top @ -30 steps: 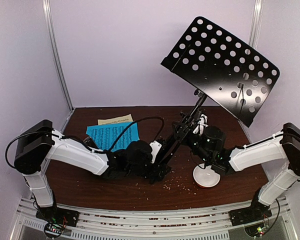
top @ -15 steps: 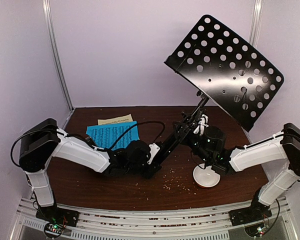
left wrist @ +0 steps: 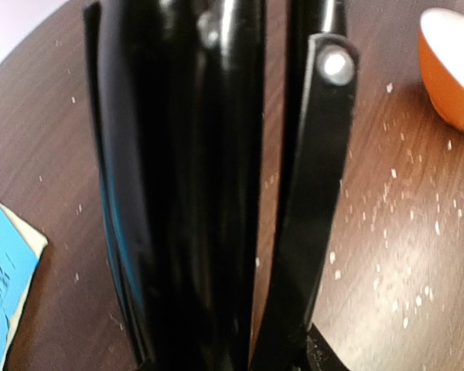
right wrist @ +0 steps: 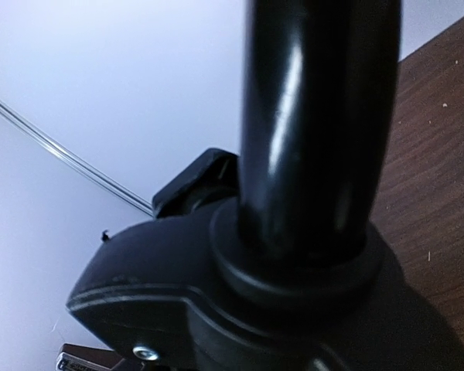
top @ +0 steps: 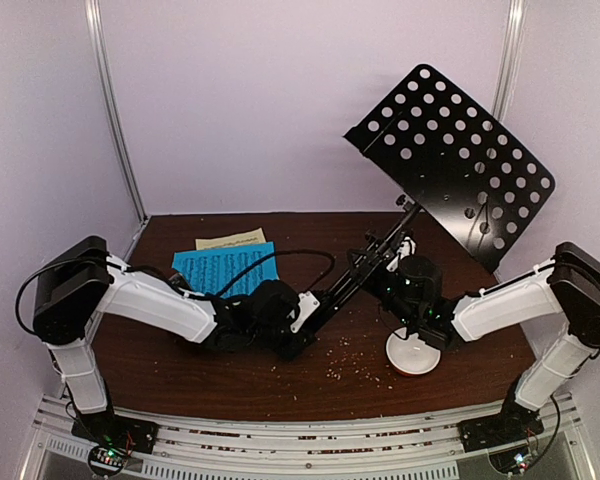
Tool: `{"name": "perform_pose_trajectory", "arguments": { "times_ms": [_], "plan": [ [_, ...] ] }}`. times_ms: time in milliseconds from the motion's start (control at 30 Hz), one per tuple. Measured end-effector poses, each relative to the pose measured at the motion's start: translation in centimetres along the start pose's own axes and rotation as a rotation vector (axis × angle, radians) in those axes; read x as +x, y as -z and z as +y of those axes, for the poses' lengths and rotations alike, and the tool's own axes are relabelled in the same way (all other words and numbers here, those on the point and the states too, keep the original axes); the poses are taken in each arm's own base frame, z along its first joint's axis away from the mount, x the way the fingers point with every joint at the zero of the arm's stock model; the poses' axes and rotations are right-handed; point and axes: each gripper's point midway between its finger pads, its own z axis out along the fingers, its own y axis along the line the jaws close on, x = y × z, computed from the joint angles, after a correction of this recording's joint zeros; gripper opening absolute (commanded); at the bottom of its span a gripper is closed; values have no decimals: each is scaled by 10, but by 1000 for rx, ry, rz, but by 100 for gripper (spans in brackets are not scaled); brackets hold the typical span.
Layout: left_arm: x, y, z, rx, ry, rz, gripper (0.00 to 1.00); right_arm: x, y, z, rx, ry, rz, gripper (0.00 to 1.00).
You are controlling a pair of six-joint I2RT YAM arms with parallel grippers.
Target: Pack up the instrument practice props
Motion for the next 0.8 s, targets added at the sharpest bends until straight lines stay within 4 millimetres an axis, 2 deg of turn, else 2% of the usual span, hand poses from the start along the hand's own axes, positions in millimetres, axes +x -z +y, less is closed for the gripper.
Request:
{"name": "perform_pose_trajectory", "arguments": {
  "times_ms": [233, 467, 700, 800],
  "plan": [
    [18, 9, 2, 25, 8, 78, 0, 18, -13, -18, 47, -99, 37, 8],
    [26, 12, 1, 56, 32, 117, 0, 30, -25, -28, 75, -147, 63, 17],
    [35, 13, -4, 105, 75, 155, 0, 45, -31, -45, 109, -210, 100, 33],
    [38, 13, -6, 114, 90, 162, 0, 51, -32, -50, 120, -232, 115, 36]
  ]
}}
